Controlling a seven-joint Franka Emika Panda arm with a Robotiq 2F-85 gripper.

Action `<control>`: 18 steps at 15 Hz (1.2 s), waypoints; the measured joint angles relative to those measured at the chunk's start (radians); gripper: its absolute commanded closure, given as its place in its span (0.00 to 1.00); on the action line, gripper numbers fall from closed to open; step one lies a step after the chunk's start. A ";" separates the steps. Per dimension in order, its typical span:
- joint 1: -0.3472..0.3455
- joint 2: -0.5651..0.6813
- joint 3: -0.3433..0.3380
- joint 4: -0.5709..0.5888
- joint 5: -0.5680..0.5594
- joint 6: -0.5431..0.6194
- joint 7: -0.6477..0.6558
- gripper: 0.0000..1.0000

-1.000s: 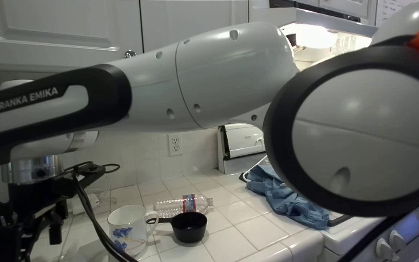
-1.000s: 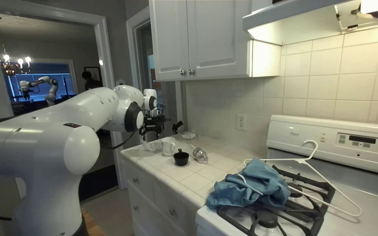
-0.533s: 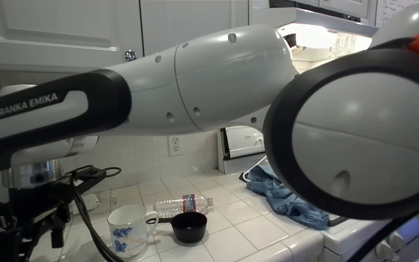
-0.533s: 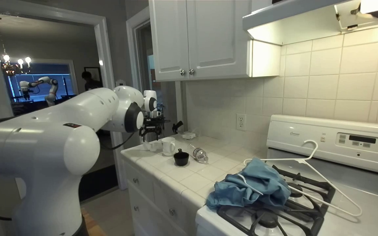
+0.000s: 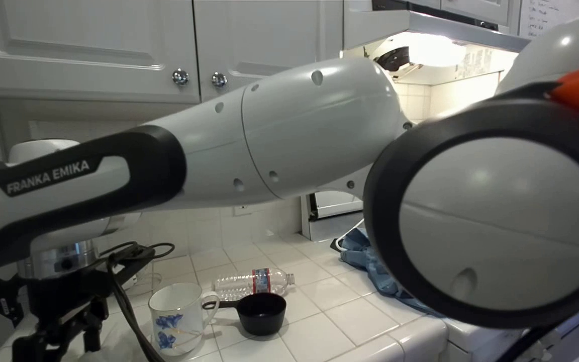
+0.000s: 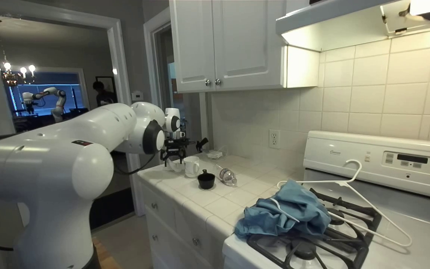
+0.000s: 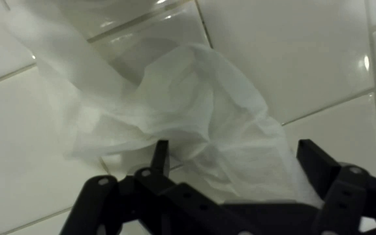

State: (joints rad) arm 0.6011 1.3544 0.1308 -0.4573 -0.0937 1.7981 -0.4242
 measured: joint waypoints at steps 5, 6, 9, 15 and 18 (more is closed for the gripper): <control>0.000 0.026 -0.012 0.000 0.000 0.005 0.000 0.49; 0.000 0.027 -0.014 0.000 -0.001 0.005 0.000 0.58; 0.000 0.026 -0.019 0.004 -0.006 0.007 0.000 0.77; 0.002 0.023 -0.024 0.003 -0.007 0.010 0.000 1.00; 0.007 0.018 -0.020 0.004 -0.007 0.010 -0.008 0.98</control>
State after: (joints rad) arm 0.6079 1.3722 0.1105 -0.4531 -0.1006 1.8078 -0.4323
